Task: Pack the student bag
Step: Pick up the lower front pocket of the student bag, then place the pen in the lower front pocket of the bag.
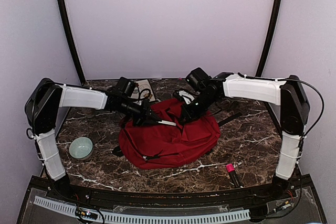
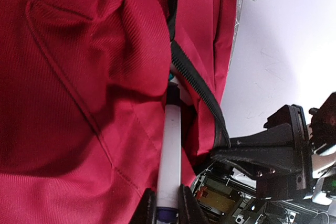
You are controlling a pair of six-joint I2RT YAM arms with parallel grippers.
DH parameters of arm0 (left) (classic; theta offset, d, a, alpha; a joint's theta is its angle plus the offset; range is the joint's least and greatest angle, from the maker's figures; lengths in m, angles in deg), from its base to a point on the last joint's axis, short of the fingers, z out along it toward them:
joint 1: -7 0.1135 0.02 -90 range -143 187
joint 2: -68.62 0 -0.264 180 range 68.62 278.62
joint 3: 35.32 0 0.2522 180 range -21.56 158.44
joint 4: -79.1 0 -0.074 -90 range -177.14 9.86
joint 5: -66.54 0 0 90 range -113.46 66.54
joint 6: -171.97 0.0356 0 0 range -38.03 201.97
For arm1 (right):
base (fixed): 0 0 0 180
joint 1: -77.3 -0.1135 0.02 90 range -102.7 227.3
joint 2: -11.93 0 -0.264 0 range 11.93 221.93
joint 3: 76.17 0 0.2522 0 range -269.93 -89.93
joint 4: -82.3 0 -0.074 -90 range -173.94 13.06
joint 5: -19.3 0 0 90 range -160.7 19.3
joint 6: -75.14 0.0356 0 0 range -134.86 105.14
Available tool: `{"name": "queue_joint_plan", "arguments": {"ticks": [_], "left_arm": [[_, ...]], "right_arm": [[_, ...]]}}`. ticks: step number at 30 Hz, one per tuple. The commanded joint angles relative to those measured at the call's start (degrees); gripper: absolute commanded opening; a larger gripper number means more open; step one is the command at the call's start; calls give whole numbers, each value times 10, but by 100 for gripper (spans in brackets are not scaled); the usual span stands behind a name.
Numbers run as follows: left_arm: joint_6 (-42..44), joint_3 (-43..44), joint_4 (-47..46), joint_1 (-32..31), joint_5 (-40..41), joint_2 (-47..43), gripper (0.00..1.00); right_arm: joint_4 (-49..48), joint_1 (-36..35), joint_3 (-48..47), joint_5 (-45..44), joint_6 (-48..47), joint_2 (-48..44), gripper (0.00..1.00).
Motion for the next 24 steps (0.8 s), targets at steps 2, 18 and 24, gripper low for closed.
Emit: {"name": "queue_joint_plan", "arguments": {"ticks": [2, 18, 24], "left_arm": [[-24, 69, -38, -13, -1, 42, 0], [-128, 195, -139, -78, -20, 192, 1], [-146, 197, -164, -78, -26, 198, 9]], "right_arm": [[-23, -5, -15, -4, 16, -27, 0], [-65, -1, 21, 8, 57, -42, 0], [-58, 5, 28, 11, 53, -41, 0]]}}
